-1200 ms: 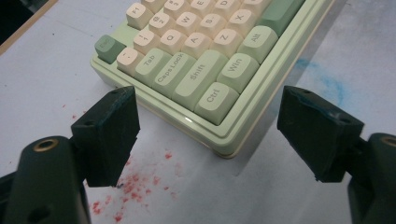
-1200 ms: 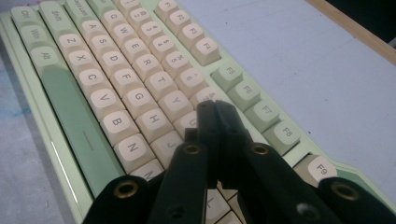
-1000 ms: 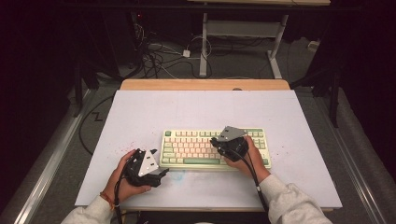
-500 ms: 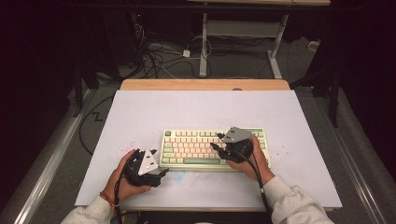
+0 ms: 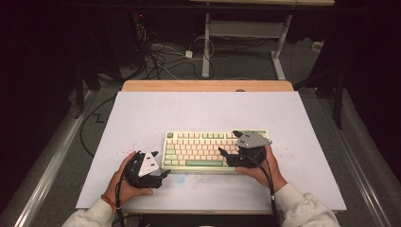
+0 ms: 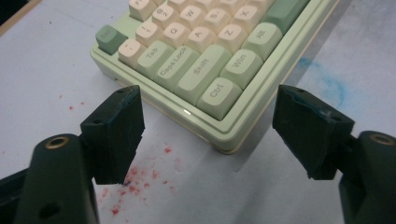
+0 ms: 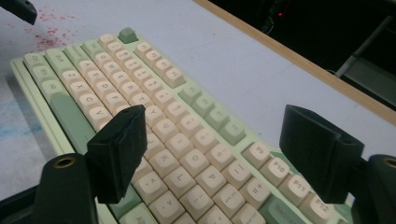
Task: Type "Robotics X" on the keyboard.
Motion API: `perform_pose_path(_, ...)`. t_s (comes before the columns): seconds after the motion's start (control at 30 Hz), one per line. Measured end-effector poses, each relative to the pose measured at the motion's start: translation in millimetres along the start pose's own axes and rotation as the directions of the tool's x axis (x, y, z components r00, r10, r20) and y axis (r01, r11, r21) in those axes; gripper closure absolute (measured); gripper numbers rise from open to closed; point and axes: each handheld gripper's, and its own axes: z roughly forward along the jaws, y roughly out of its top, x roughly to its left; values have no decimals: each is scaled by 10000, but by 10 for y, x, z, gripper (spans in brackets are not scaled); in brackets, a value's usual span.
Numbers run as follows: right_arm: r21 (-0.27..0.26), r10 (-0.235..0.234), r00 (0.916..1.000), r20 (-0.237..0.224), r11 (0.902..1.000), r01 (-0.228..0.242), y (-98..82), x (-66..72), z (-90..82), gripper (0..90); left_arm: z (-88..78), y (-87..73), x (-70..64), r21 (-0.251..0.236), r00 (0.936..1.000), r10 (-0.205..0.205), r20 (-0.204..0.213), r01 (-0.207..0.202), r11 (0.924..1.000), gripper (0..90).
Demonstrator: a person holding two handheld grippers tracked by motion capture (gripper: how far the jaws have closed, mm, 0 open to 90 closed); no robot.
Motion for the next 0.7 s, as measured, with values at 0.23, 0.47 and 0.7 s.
perform_pose_path(0.23,-7,66,9995,307,10000,-66,-135,-16,-179,224,-49,12,30,-277,9977,-281,620,299,9992,483)
perform_pose_path(0.47,87,100,9988,473,9999,-104,-336,10,-353,224,-36,34,21,-170,9931,-211,1154,232,9996,749)
perform_pose_path(0.7,145,82,9984,563,9999,-91,-511,93,-485,224,0,71,6,44,9879,-259,1529,255,9997,879)
